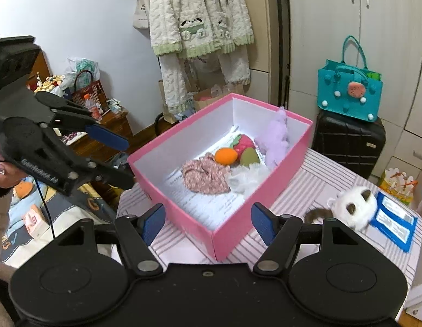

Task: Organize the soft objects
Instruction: 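Withdraw the left gripper from the box toward the white fluffy plush, then close the left gripper on the white-and-brown fluffy plush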

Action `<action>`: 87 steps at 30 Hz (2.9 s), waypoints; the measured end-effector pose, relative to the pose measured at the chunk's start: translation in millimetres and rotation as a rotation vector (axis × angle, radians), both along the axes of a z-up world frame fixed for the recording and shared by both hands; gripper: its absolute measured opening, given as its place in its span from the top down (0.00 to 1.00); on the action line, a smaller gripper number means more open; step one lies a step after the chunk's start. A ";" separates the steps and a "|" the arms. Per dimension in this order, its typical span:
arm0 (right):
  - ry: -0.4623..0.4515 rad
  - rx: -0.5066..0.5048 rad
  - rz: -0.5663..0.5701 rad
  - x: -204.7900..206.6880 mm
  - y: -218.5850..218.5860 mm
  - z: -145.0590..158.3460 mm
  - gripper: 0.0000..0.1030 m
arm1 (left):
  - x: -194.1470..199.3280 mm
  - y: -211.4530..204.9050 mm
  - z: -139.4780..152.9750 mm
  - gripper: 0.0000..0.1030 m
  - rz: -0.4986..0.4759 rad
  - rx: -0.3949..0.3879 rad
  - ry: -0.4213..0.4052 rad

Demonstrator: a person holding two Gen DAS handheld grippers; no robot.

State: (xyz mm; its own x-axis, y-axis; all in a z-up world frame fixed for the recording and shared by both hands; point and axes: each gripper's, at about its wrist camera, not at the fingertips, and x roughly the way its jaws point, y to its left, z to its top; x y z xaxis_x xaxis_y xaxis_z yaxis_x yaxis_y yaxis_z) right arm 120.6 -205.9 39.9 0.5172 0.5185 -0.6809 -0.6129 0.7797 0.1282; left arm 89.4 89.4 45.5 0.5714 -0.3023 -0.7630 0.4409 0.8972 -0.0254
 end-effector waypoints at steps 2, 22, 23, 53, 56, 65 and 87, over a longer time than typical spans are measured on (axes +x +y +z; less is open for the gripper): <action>0.006 -0.008 -0.010 -6.8 -4.5 -0.9 0.28 | -10.9 -4.7 0.0 0.34 -0.026 0.000 -0.015; 0.049 -0.014 -0.123 -61.1 -70.0 -46.9 0.27 | -39.6 -62.5 -50.7 0.30 -0.145 0.024 -0.009; 0.054 -0.018 -0.126 -61.5 -73.0 -51.2 0.27 | -39.3 -67.2 -53.4 0.30 -0.154 0.040 -0.013; -0.189 -0.016 -0.160 -10.5 -134.3 -109.4 0.24 | 61.4 -192.6 -72.2 0.30 -0.154 -0.047 -0.148; -0.216 -0.003 -0.169 3.8 -138.4 -110.2 0.24 | 81.1 -199.6 -78.5 0.30 -0.120 -0.075 -0.111; -0.269 0.002 -0.214 54.4 -147.2 -129.8 0.24 | 123.3 -213.4 -97.3 0.30 0.008 -0.177 -0.050; -0.270 -0.001 -0.146 141.5 -138.8 -155.0 0.19 | 194.2 -225.1 -127.6 0.35 0.250 -0.159 -0.093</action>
